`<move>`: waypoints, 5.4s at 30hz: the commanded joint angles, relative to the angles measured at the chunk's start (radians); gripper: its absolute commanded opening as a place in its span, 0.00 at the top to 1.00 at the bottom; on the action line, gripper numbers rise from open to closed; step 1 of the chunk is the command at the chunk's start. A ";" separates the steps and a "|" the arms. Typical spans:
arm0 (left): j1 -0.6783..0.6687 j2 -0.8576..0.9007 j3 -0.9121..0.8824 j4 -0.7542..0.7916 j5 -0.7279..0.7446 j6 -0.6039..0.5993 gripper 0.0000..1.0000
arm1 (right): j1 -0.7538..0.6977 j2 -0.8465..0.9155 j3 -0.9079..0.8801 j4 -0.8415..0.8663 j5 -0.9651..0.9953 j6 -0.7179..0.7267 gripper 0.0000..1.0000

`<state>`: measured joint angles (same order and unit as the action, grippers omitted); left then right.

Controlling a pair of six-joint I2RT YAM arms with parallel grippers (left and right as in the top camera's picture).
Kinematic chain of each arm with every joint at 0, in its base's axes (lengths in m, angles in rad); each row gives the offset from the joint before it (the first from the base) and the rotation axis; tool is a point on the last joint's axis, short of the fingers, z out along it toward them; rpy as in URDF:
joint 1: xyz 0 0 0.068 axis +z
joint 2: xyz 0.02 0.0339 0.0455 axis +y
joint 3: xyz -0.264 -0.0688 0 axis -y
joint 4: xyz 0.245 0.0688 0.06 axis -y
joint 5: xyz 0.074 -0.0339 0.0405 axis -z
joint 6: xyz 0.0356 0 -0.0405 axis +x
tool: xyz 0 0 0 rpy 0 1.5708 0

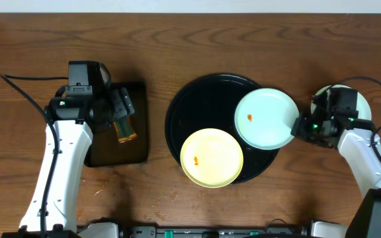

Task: Clean dirty plates on tray and stack at the side
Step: 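Grip the rim of the second blue plate with the right gripper, then pick up the sponge with the left gripper and scrub the blue plate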

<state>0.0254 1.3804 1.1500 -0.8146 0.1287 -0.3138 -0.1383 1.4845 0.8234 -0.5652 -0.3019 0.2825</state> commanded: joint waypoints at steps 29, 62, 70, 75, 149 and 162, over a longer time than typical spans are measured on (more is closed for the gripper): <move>0.004 -0.001 0.008 0.041 0.003 -0.021 0.15 | 0.269 0.217 0.008 0.316 0.114 0.105 0.99; -0.031 0.425 -0.121 0.222 -0.163 -0.103 0.93 | 0.269 0.217 0.008 0.341 0.114 0.098 0.99; -0.034 0.219 -0.107 0.194 -0.113 0.033 0.93 | 0.269 0.217 0.008 0.341 0.114 0.097 0.99; -0.093 0.169 -0.092 0.196 0.010 0.059 0.93 | 0.269 0.217 0.008 0.337 0.114 0.098 0.99; -0.715 0.594 0.198 0.552 0.141 -0.108 0.93 | 0.270 0.217 0.008 0.273 0.119 0.076 0.99; -0.568 0.426 0.194 0.309 -0.078 -0.070 0.93 | 0.268 0.170 0.022 0.252 0.118 0.026 0.99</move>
<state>-0.6201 1.9491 1.3437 -0.4191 0.1860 -0.4076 0.1276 1.6932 0.8276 -0.2977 -0.2008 0.3622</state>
